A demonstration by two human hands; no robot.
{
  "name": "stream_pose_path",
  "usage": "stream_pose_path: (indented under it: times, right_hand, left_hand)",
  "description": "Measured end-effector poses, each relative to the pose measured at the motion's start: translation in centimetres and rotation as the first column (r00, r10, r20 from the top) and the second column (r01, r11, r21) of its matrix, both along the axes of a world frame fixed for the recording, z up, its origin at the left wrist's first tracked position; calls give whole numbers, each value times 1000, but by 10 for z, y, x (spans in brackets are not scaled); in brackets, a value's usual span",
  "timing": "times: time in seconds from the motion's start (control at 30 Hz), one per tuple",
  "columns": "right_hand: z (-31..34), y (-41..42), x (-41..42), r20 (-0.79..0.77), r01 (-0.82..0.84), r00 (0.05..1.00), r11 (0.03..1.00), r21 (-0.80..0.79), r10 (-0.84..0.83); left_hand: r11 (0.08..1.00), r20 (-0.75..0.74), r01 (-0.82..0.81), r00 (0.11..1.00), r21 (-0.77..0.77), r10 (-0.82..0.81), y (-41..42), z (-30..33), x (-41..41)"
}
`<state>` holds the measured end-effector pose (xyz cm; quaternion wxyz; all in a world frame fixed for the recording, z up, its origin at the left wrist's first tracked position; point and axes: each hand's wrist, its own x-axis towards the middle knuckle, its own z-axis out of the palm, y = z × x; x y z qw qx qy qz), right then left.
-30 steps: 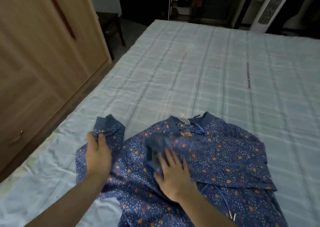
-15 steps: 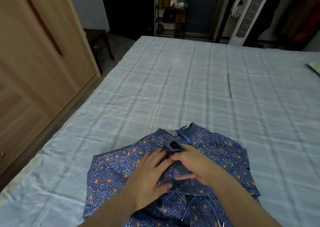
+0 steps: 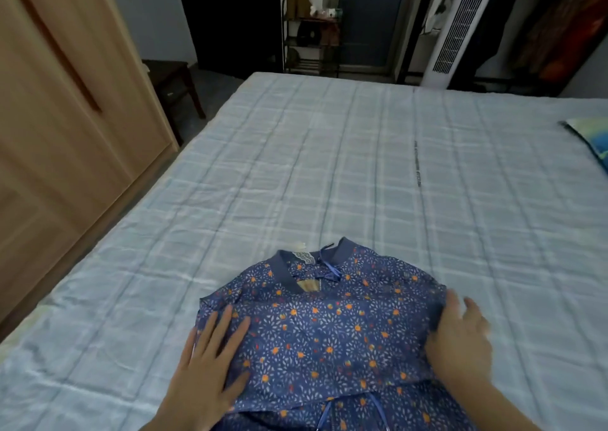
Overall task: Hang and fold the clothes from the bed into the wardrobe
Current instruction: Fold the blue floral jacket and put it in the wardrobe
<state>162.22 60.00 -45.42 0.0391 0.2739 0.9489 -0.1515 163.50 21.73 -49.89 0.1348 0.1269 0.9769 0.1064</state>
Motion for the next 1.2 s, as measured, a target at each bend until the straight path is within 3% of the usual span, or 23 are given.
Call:
stream_pose_path:
  times: [0.07, 0.13, 0.23, 0.3, 0.37, 0.4, 0.47, 0.5, 0.63, 0.73, 0.87, 0.93, 0.97, 1.07, 1.13, 1.2]
  right_hand:
    - [-26, -3, 12, -15, -310, 949, 942, 126, 315]
    - [-45, 0, 22, 59, -462, 887, 875, 146, 458]
    - [-72, 11, 37, 243, -483, 861, 869, 110, 448]
    - [-68, 13, 32, 341, -497, 834, 860, 121, 434]
    - [-51, 8, 15, 407, -497, 806, 864, 72, 430]
    - [-42, 5, 4, 386, -506, 818, 853, 130, 426]
    - [-22, 3, -21, 298, -503, 852, 832, 233, 431]
    - [-17, 4, -34, 241, -500, 862, 828, 254, 446]
    - [-17, 9, -86, -5, -504, 859, 846, 176, 512]
    - [-23, -2, -118, 35, -479, 878, 876, 50, 478]
    - [-30, -14, -138, 232, -390, 887, 917, -88, 400]
    - [-27, -13, -138, 98, -383, 916, 921, -69, 388]
    - [-25, -10, -134, -15, -403, 915, 914, -47, 402]
    - [-18, 2, -107, -268, -570, 780, 819, 68, 566]
    - [-16, 13, -78, -263, -688, 660, 707, 167, 704]
    - [-18, 26, -52, -87, -799, 566, 572, 188, 820]
  left_hand:
    - [997, -83, 76, 994, 13, -75, 11, 4, -2]
    - [997, -75, 65, 995, 36, -63, 12, -2, -7]
    - [994, 78, -110, 991, -26, 112, 2, -19, -16]
    - [988, 171, -113, 977, -105, 129, 1, -20, -25]
    - [980, 28, -81, 996, -183, 88, 11, -9, -43]
    - [979, -74, -108, 993, -171, 97, 16, -3, -55]
    - [981, -243, -175, 958, -80, 151, 18, -1, -85]
    - [981, -256, -187, 952, -45, 170, 17, -4, -97]
    - [955, 6, -287, 958, 78, 287, 20, -16, -137]
    - [950, 123, -301, 949, 82, 290, 24, -19, -159]
    - [888, 131, -311, 950, 338, 283, 33, -5, -158]
    - [858, 83, -219, 976, 465, 203, 37, 11, -146]
    - [875, -9, -100, 993, 474, 119, 38, 18, -138]
    - [901, -303, 291, 933, 321, -193, 32, 33, -106]
    - [875, -357, 455, 854, 164, -378, 28, 36, -86]
    - [846, -269, 530, 824, 55, -498, 26, 33, -68]
